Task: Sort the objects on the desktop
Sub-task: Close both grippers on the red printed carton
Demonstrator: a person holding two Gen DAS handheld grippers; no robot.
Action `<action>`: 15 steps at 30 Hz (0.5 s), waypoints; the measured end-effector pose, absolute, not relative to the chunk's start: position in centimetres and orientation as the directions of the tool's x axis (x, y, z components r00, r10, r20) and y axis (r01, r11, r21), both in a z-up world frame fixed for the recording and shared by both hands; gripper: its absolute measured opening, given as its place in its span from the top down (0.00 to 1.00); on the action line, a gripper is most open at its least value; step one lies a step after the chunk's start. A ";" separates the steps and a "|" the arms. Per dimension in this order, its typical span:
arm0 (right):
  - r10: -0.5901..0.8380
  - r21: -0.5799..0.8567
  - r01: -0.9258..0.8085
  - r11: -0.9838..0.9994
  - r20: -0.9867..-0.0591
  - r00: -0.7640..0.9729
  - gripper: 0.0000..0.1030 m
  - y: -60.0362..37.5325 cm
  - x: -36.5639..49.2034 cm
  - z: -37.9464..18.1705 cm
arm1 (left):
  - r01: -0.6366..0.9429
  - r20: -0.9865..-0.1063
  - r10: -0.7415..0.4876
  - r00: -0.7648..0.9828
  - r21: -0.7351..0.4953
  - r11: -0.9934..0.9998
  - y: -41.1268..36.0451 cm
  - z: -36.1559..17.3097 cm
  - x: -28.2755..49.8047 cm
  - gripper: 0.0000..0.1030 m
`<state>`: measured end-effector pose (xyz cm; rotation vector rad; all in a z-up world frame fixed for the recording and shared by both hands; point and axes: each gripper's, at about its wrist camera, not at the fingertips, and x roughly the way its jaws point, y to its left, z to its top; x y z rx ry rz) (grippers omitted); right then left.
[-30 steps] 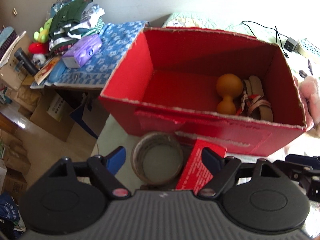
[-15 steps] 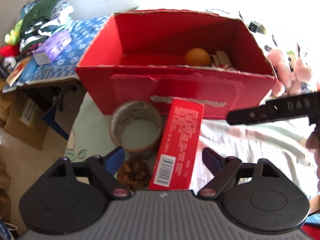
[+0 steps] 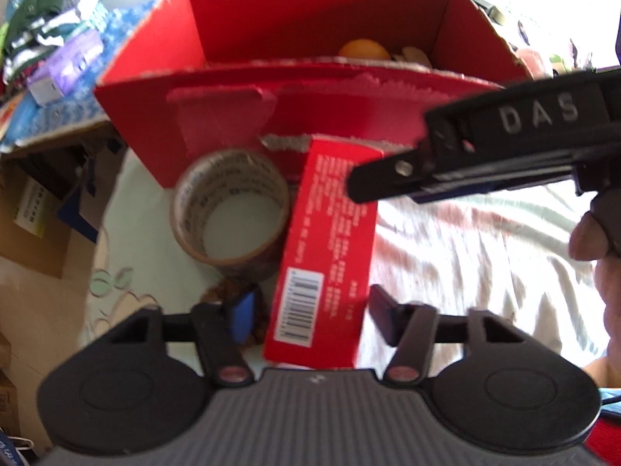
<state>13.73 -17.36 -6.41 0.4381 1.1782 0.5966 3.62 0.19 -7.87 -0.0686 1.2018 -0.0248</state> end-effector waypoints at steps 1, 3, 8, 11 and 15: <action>0.636 0.604 -0.199 0.772 -0.728 0.258 0.44 -17.0 13.8 -6.5 | -0.015 -0.932 -0.055 0.358 -0.065 0.998 0.1 -8.1 3.6 0.52; 0.621 0.589 -0.197 0.784 -0.741 0.256 0.44 -16.4 14.0 -6.6 | -0.011 -0.932 -0.048 0.359 -0.056 0.998 0.0 -8.2 3.5 0.54; 0.606 0.576 -0.188 0.795 -0.760 0.234 0.40 -15.2 14.2 -7.3 | -0.006 -0.929 -0.067 0.363 -0.074 0.997 0.0 -8.4 3.6 0.56; 0.623 0.593 -0.189 0.782 -0.754 0.209 0.39 -15.0 14.1 -7.7 | 0.017 -0.928 -0.080 0.364 -0.079 0.997 -0.5 -8.4 3.7 0.58; 0.638 0.616 -0.167 0.770 -0.744 0.201 0.43 -16.0 13.9 -8.0 | 0.046 -0.926 -0.093 0.367 -0.082 0.996 -1.2 -8.4 3.8 0.57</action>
